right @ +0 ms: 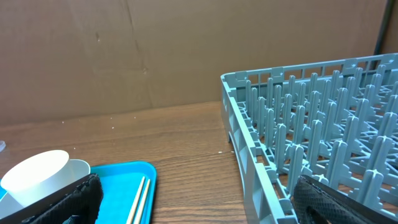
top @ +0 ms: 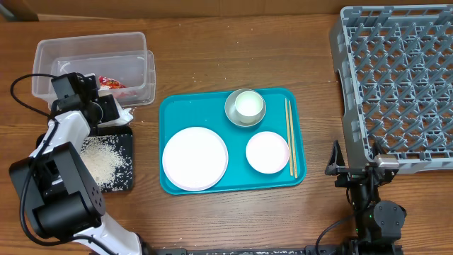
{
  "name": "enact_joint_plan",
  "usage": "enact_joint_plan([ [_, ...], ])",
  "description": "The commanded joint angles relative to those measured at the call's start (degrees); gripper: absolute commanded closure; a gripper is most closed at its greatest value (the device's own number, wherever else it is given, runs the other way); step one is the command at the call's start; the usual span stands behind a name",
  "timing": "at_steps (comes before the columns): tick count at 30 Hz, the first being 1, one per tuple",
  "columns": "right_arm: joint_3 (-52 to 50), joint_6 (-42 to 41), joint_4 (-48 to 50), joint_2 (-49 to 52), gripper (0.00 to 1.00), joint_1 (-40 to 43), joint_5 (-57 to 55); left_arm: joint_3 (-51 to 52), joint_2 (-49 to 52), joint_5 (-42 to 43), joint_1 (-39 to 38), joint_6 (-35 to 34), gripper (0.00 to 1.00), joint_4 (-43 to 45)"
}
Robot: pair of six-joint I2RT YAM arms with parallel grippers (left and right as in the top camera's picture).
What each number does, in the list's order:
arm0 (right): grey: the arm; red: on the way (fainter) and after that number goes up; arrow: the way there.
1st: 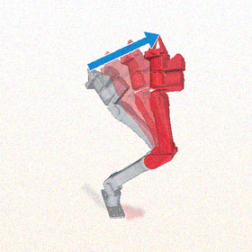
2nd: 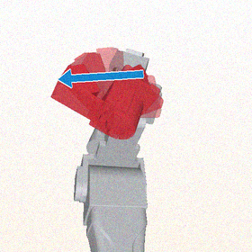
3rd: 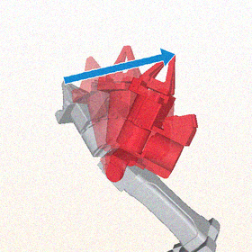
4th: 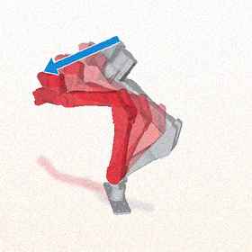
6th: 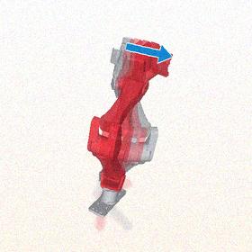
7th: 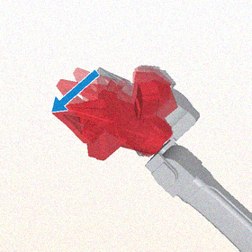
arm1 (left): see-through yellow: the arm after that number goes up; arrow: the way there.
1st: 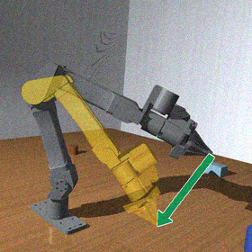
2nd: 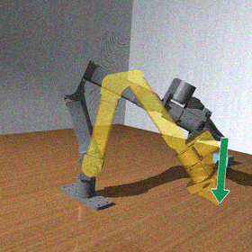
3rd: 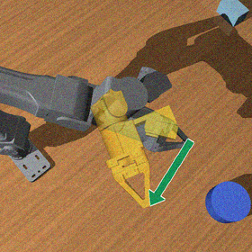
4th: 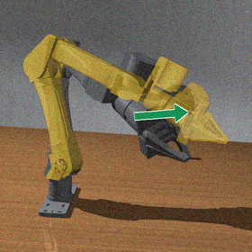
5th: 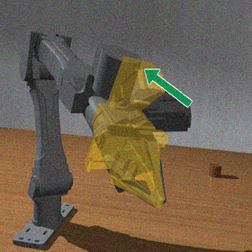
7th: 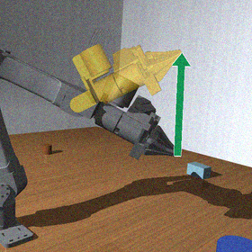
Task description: Sort waste into correct bins and load items into the dishwasher
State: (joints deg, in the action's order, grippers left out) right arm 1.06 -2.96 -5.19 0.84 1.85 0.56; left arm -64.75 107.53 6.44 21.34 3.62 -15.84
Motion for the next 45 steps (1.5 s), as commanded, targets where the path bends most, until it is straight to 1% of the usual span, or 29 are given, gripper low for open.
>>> enact_joint_plan([
  [1, -0.59, 0.17, 0.35, -0.68, 0.0, 0.15, -0.52, 0.55, 3.5, -0.83, -0.15, 1.55, 0.43, 0.04],
  [6, -0.59, 0.17, 0.35, -0.68, 0.0, 0.15, -0.52, 0.52, 4.5, 0.83, -0.15, 1.49, 0.54, 0.39],
  [8, -0.59, 0.17, 0.35, -0.68, 0.0, 0.15, -0.52, 0.46, 3.78, 1.33, -0.15, 1.51, 0.69, 0.94],
  [10, -0.59, 0.17, 0.35, -0.68, 0.0, 0.15, -0.52, 0.33, 2.27, 1.6, -0.15, 1.4, 0.91, 0.94],
  [11, -0.59, 0.17, 0.35, -0.68, 0.0, 0.15, -0.52, 0.31, 1.33, 1.57, -0.15, 0.96, 0.96, 0.96],
  [15, -0.59, 0.17, 0.35, -0.68, 0.0, 0.15, -0.52, 0.11, -4.61, 2.03, -0.15, -0.44, 0.96, 0.94],
  [24, -0.59, 0.17, 0.35, -0.68, 0.0, 0.15, -0.52, 0.09, -23.02, 2.12, -0.15, -0.44, 0.96, 0.61],
  [27, -0.59, 0.17, 0.35, -0.68, 0.0, 0.15, -0.52, 0.09, -27.43, 2.12, -0.15, -0.44, 0.96, 1.07],
  [30, -0.59, 0.17, 0.35, -0.68, 0.0, 0.15, -0.52, 0.09, -30.03, 2.16, -0.15, -0.44, 0.96, 3.41],
  [33, -0.59, 0.17, 0.35, -0.68, 0.0, 0.15, -0.52, 0.09, -30.47, 2.19, -0.15, -0.76, 0.96, 6.6],
  [37, -0.59, 0.17, 0.35, -0.68, 0.0, 0.15, -0.52, 0.09, -28.48, 2.23, -0.15, -2.56, 0.96, 11.67],
  [45, -0.59, 0.17, 0.35, -0.68, 0.0, 0.15, -0.52, 0.09, -17.42, 2.16, -0.15, -2.54, 0.96, 21.51],
])
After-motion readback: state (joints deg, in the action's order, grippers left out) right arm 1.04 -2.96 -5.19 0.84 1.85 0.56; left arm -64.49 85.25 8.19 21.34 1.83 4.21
